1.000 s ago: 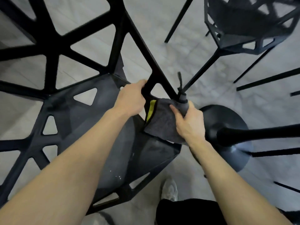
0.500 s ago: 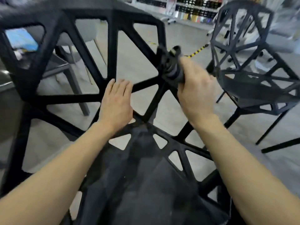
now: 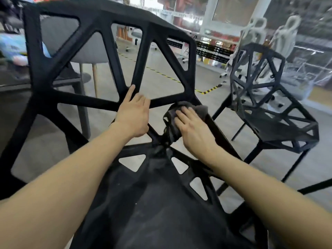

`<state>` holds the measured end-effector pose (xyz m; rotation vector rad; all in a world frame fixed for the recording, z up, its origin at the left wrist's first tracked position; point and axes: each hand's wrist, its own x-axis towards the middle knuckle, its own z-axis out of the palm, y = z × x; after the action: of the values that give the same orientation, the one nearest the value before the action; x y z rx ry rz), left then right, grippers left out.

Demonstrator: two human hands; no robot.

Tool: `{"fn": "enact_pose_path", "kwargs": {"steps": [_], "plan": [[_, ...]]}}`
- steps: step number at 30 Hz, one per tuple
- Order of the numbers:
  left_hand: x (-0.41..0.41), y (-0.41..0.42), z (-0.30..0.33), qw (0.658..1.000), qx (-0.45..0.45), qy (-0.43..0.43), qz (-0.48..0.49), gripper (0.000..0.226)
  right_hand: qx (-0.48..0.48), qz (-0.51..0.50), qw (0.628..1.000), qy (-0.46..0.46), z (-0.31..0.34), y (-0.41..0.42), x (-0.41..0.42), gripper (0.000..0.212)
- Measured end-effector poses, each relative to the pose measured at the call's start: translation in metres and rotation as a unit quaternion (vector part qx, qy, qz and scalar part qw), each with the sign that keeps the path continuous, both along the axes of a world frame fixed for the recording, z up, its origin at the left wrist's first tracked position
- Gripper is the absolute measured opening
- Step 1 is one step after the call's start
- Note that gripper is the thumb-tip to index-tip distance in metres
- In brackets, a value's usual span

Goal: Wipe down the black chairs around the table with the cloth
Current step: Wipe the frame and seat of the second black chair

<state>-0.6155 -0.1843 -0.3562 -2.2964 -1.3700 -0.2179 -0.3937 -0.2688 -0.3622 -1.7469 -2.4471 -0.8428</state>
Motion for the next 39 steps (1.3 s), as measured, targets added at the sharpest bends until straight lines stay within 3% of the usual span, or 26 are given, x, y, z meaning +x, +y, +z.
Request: {"fn": "enact_pose_path", "kwargs": {"steps": [3,5,10,12,14,18,24,30,36,39], "plan": [[-0.003,0.001,-0.004,1.0,0.014,0.0,0.0,0.069,-0.097,0.07,0.992,-0.042,-0.039,-0.011,-0.015,0.053],[-0.003,0.001,-0.005,1.0,0.02,-0.008,-0.002,0.072,-0.092,0.129,0.987,-0.033,-0.019,-0.006,-0.014,0.046],[0.002,0.003,-0.01,1.0,0.014,-0.018,0.007,0.075,0.076,0.02,0.996,-0.028,0.063,0.019,0.005,0.017],[0.002,0.002,-0.008,1.0,0.006,-0.022,0.008,0.075,0.051,0.001,0.991,-0.123,0.034,0.017,-0.008,0.025],[0.0,0.002,-0.006,1.0,0.0,-0.022,0.001,0.076,-0.046,-0.025,0.989,-0.138,-0.013,0.011,-0.028,0.038],[-0.003,0.004,-0.007,1.0,0.0,-0.026,-0.013,0.075,-0.153,0.072,0.984,0.06,-0.024,0.014,-0.038,0.032],[-0.005,0.007,-0.014,0.999,0.012,-0.024,-0.02,0.08,-0.267,0.083,0.95,0.138,-0.033,-0.062,0.024,0.067],[-0.007,0.009,-0.018,0.999,0.048,0.02,0.004,0.125,-0.274,0.073,0.943,0.176,-0.053,-0.023,-0.023,0.063],[-0.002,0.007,-0.022,0.997,0.074,-0.001,0.024,0.118,-0.243,0.116,0.957,0.107,-0.026,-0.085,0.02,0.064],[0.001,0.007,-0.023,0.996,0.078,-0.015,0.027,0.114,-0.25,0.099,0.959,0.09,-0.049,-0.044,-0.001,0.077]]}}
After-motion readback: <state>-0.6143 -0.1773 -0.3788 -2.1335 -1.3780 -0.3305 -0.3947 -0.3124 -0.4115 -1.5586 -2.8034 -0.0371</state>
